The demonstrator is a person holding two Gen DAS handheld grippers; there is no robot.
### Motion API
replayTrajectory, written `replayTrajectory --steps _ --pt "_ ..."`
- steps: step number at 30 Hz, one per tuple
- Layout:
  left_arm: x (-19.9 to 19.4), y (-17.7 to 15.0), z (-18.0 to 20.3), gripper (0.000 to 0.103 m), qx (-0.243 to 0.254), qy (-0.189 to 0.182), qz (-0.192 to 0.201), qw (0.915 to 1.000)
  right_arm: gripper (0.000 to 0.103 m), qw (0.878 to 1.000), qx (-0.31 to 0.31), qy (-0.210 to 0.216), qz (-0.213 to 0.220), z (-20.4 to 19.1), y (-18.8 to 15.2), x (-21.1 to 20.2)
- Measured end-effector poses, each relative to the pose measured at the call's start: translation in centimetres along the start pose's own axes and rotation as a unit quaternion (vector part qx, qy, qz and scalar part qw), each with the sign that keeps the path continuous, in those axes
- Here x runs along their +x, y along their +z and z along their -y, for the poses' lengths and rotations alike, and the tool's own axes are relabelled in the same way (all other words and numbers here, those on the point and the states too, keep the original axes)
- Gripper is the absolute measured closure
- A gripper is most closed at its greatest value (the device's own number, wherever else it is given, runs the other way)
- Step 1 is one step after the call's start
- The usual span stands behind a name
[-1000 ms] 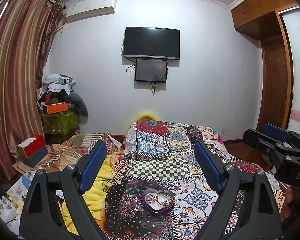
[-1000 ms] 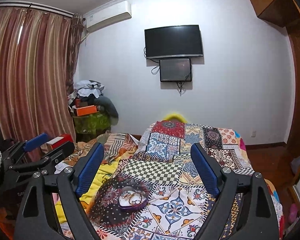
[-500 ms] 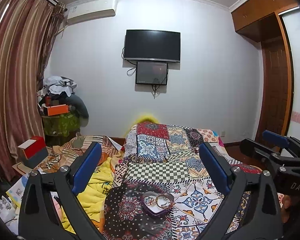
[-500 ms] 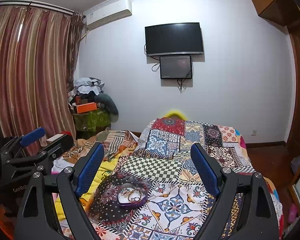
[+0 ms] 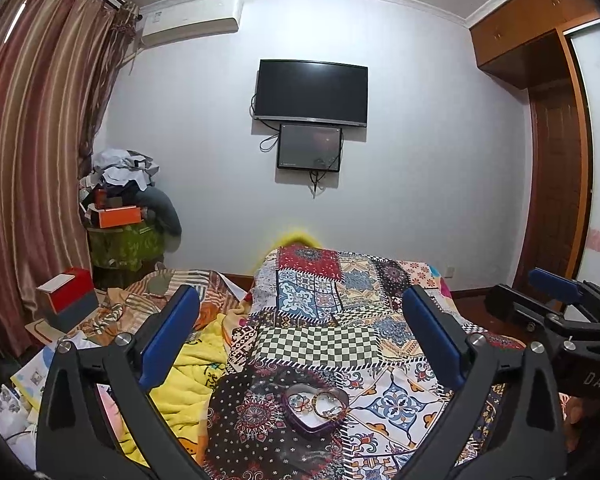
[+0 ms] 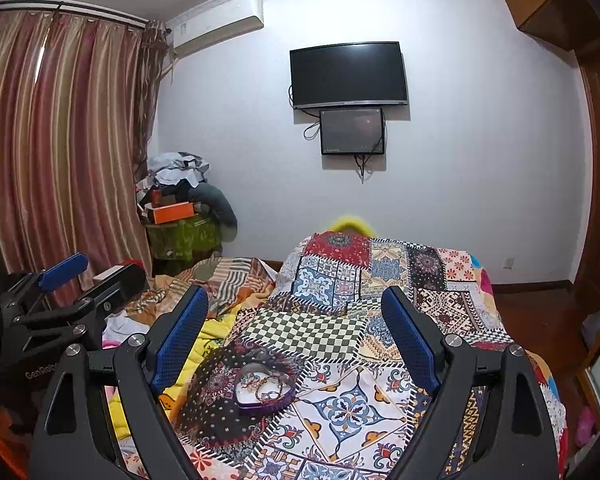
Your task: Organize jewelry
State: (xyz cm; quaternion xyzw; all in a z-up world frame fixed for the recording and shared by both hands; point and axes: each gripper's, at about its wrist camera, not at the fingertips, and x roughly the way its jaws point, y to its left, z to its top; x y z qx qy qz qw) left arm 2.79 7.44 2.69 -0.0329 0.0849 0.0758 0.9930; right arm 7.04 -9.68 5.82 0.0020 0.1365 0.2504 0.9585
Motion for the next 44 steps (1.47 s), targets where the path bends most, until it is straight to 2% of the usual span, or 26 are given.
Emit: replayTrajectory --steps 6,16,44 --pt "0.2 -0.1 0.2 0.001 -0.001 0.003 -0.003 1.0000 0.017 1.000 0.001 0.000 0.000 0.0 0.0 0.0" --pt "0.6 -0.1 0.2 0.001 0.001 -0.022 -0.022 0.9995 0.017 1.000 0.003 -0.001 -0.003 0.1 -0.2 0.1" --pt "1.1 -0.3 -0.5 0.001 -0.013 -0.022 -0.037 0.9990 0.017 1.000 0.006 -0.005 -0.015 -0.1 -0.4 0.9"
